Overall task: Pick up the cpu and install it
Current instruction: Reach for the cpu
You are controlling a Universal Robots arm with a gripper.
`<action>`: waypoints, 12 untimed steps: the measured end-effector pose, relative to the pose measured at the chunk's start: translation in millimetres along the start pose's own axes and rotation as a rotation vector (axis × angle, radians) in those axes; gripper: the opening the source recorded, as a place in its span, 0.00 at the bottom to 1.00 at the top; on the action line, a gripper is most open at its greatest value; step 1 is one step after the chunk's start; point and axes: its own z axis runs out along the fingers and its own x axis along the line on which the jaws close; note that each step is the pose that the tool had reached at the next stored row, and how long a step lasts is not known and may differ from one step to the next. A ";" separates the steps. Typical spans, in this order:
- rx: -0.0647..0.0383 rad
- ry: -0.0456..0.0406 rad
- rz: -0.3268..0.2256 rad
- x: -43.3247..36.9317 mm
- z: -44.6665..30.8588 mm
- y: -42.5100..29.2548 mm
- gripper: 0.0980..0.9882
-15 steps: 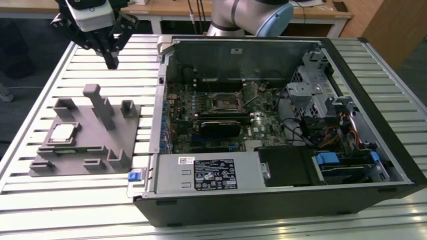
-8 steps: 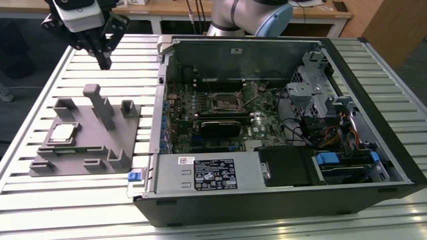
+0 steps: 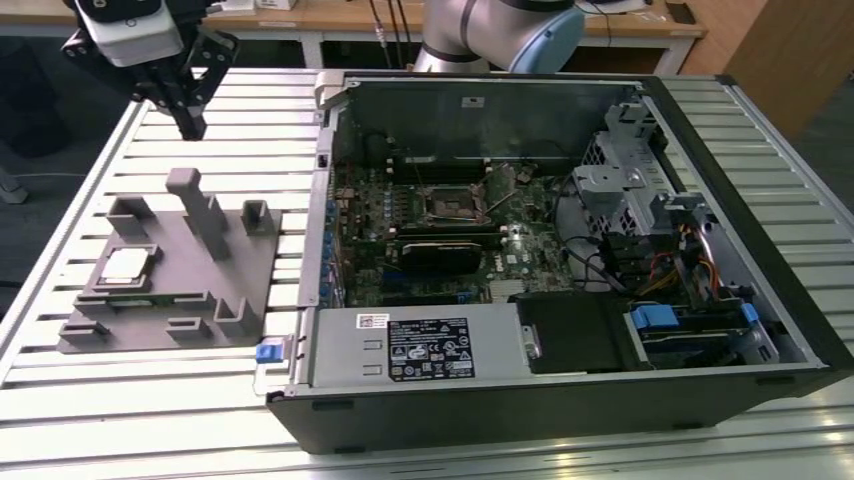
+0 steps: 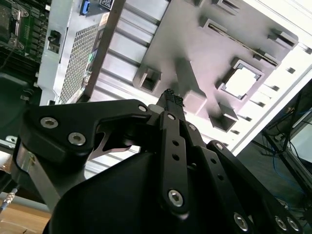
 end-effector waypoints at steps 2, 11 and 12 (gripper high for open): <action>0.000 0.0000 0.000 3.9 0.2 -0.3 0.01; 0.000 0.0000 0.000 22.2 0.9 -1.6 0.01; 0.000 0.0000 0.000 24.3 1.0 -1.7 0.01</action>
